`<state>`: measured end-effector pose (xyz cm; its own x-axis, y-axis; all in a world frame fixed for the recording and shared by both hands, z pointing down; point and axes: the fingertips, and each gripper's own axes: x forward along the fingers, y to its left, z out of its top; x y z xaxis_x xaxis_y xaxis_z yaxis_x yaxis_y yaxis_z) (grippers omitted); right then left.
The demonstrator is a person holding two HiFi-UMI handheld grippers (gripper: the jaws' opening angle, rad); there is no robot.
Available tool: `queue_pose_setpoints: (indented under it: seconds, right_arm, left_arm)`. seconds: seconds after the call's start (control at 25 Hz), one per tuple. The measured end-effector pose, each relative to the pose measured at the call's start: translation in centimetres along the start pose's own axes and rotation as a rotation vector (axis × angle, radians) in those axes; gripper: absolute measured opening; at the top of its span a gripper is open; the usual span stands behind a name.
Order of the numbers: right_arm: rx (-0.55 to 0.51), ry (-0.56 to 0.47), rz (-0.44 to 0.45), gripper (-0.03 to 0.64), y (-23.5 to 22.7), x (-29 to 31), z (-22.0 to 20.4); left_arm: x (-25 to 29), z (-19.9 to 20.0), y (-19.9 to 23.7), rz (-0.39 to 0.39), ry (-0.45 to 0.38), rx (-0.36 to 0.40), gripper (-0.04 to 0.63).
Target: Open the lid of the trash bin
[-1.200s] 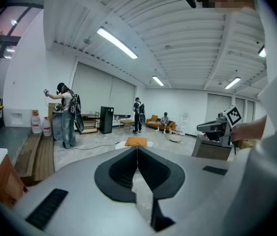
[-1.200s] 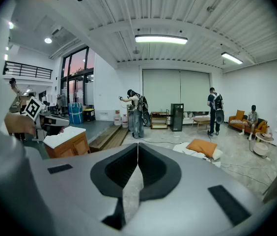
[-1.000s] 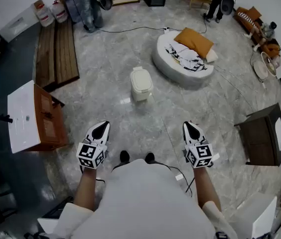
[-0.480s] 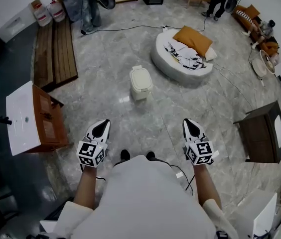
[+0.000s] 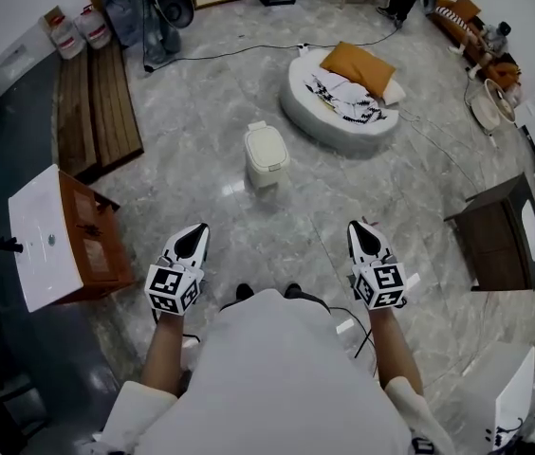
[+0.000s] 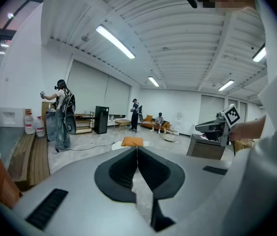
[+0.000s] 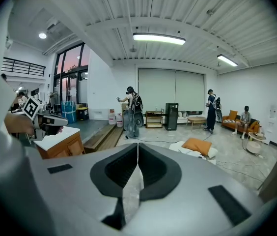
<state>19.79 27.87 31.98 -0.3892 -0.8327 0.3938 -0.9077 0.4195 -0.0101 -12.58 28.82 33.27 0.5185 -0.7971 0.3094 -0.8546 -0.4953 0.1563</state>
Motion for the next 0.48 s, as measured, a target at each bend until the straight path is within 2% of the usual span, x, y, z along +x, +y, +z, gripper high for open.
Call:
queue_pose_setpoints:
  seconds: [0.48]
  right_arm:
    - [0.009,0.038,-0.025,0.031,2.7,-0.1,-1.5]
  left_arm:
    - [-1.6,-0.9,2.8,-0.006,0.011,-0.008,0.018]
